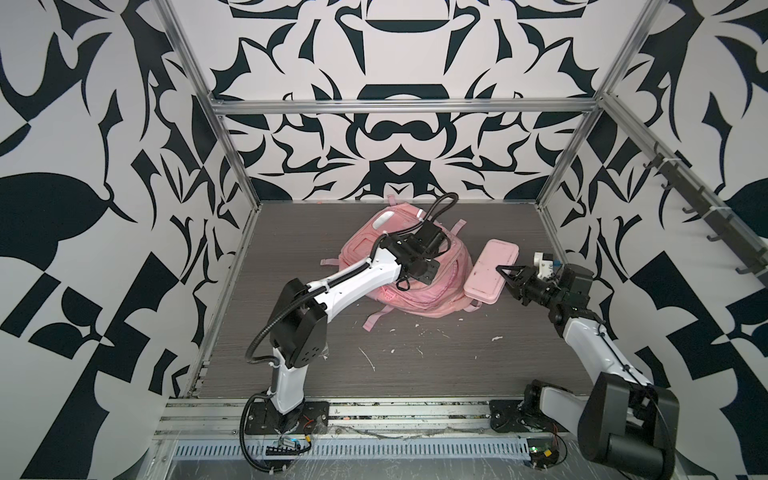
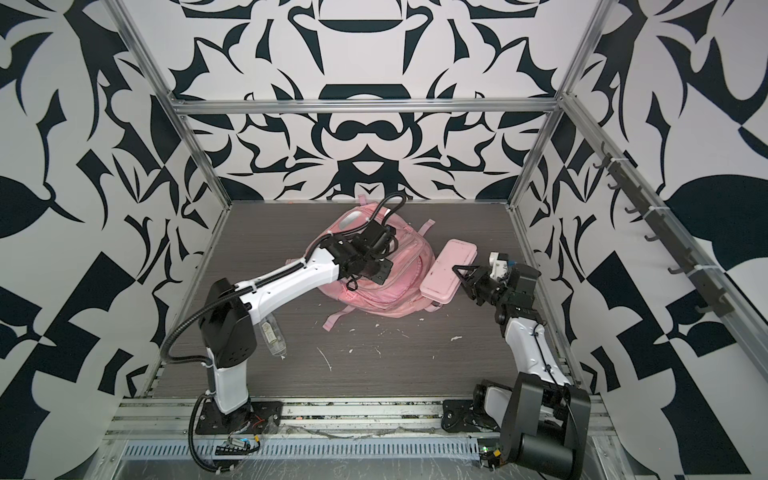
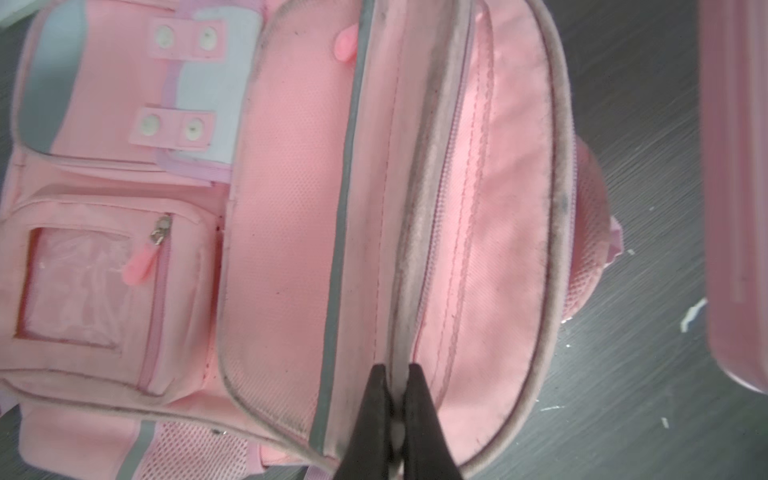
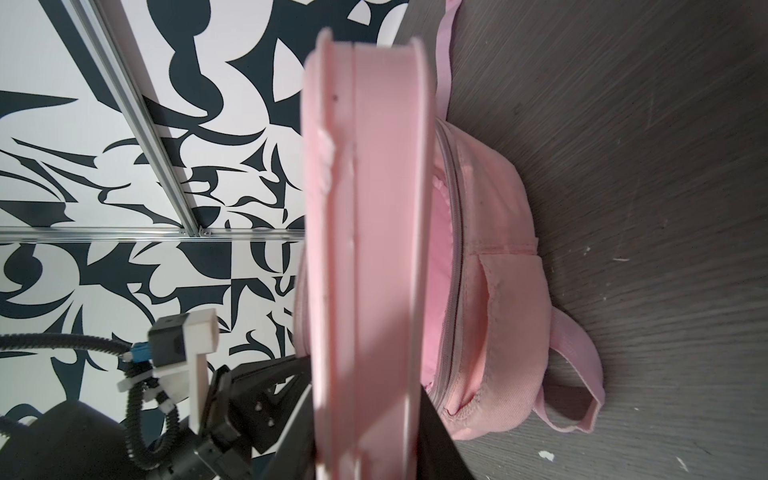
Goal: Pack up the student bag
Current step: 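Grasp the backpack's open compartment edge with the left gripper and pull it open, then push the pencil case down into the backpack opening with the right gripper, then open it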
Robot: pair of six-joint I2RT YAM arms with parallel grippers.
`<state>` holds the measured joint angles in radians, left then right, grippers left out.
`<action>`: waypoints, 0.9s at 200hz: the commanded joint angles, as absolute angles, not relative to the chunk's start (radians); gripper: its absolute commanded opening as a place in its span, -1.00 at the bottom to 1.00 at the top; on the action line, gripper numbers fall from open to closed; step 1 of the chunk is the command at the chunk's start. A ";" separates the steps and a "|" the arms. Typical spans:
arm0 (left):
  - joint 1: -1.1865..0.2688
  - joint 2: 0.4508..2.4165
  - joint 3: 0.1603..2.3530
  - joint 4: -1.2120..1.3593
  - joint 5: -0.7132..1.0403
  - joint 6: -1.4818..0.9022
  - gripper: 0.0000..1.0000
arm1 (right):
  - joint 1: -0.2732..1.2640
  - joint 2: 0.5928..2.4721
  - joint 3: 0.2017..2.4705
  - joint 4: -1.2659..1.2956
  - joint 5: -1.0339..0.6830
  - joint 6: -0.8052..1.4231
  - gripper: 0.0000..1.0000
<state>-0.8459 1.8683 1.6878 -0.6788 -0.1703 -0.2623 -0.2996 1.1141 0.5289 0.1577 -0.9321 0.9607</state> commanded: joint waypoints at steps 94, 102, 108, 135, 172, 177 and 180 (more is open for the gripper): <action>-0.784 1.659 1.593 -0.552 0.038 -0.384 -1.00 | -0.047 1.219 0.579 0.295 -0.772 0.977 -0.79; -0.784 1.651 1.591 -0.550 0.041 -0.392 -1.00 | -0.020 1.250 0.586 0.327 -0.756 0.991 -0.80; -0.784 1.645 1.587 -0.544 0.047 -0.397 -1.00 | -0.004 1.273 0.592 0.350 -0.741 1.001 -0.80; -0.784 1.626 1.568 -0.527 0.059 -0.410 -1.00 | 0.059 1.376 0.631 0.450 -0.702 1.047 -0.80; -0.784 1.626 1.565 -0.521 0.075 -0.418 -1.00 | 0.177 1.504 0.732 0.495 -0.643 1.066 -0.81; -0.784 1.626 1.567 -0.520 0.076 -0.420 -1.00 | 0.189 1.521 0.745 0.504 -0.635 1.071 -0.81; -0.784 1.627 1.568 -0.519 0.078 -0.421 -1.00 | 0.198 1.534 0.750 0.509 -0.630 1.073 -0.81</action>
<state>-0.7799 1.6806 1.5597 -0.6006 0.0433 -0.3981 0.1375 1.4948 0.6624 0.3805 -0.6781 1.0451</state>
